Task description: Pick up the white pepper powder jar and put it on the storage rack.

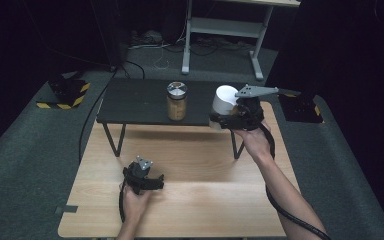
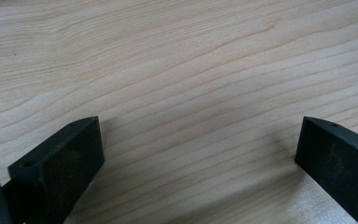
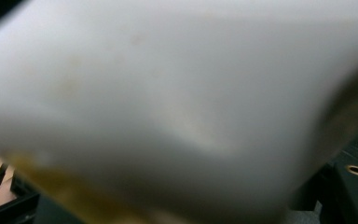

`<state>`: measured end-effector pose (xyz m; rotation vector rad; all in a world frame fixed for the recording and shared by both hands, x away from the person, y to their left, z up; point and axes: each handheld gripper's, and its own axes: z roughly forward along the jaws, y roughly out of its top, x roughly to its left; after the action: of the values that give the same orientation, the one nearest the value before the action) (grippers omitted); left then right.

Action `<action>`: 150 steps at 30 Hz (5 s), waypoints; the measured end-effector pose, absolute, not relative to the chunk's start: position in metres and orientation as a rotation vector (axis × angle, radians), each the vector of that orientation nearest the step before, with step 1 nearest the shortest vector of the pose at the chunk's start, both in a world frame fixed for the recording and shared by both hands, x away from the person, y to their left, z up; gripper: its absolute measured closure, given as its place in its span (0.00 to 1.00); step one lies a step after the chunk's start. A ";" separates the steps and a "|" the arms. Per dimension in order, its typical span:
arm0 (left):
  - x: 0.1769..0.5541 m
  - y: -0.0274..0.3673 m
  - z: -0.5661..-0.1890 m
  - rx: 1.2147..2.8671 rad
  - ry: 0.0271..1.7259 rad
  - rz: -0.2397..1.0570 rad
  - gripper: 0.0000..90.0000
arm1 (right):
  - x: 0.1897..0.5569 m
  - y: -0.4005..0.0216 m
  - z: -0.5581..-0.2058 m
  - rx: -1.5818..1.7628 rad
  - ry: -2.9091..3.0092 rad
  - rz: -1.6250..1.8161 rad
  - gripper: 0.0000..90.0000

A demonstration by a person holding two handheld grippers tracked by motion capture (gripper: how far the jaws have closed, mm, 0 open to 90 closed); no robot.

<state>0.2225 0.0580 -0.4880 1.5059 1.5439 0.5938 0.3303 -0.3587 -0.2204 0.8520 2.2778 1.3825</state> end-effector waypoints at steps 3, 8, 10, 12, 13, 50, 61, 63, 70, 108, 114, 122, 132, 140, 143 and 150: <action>0.223 0.058 -0.488 1.505 1.544 0.594 0.01 | 0.334 -0.356 -0.220 0.863 2.269 1.383 0.34; 0.223 0.059 -0.487 1.513 1.542 0.594 0.01 | 0.341 -0.350 -0.219 0.888 2.257 1.375 0.34; 0.222 0.058 -0.488 1.502 1.545 0.594 0.01 | 0.343 -0.348 -0.219 0.902 2.253 1.368 0.34; 0.222 0.058 -0.488 1.500 1.546 0.594 0.01 | 0.346 -0.345 -0.219 0.917 2.249 1.356 0.34; 0.222 0.058 -0.488 1.501 1.546 0.595 0.01 | 0.347 -0.344 -0.220 0.922 2.247 1.354 0.34; 0.222 0.057 -0.488 1.500 1.548 0.599 0.01 | 0.363 -0.324 -0.233 0.974 2.198 1.279 0.34; 0.222 0.057 -0.488 1.502 1.547 0.599 0.02 | 0.362 -0.325 -0.234 0.981 2.195 1.284 0.34; 0.222 0.057 -0.488 1.501 1.547 0.599 0.02 | 0.362 -0.325 -0.235 0.983 2.192 1.287 0.34; 0.222 0.057 -0.488 1.501 1.548 0.599 0.02 | 0.362 -0.324 -0.237 1.004 2.184 1.295 0.31; 0.222 0.056 -0.489 1.490 1.547 0.601 0.02 | 0.313 -0.372 -0.268 0.969 2.095 1.382 0.11; 0.222 0.056 -0.489 1.493 1.547 0.602 0.02 | 0.294 -0.382 -0.278 0.941 2.083 1.387 0.12; 0.222 0.057 -0.488 1.501 1.546 0.603 0.02 | 0.268 -0.391 -0.307 0.935 2.088 1.385 0.13; 0.222 0.056 -0.489 1.489 1.548 0.605 0.02 | 0.241 -0.393 -0.352 0.945 2.113 1.363 0.14; 0.222 0.056 -0.489 1.498 1.547 0.605 0.02 | 0.242 -0.390 -0.390 1.036 2.167 1.287 0.14; 0.222 0.056 -0.489 1.498 1.548 0.604 0.02 | 0.244 -0.388 -0.404 1.074 2.189 1.241 0.14; 0.222 0.055 -0.489 1.489 1.549 0.606 0.02 | 0.249 -0.384 -0.424 1.133 2.227 1.177 0.15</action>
<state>0.2215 0.0555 -0.4894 1.4889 1.5487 0.6056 0.2490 -0.3842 -0.4242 1.1332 2.2273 1.1773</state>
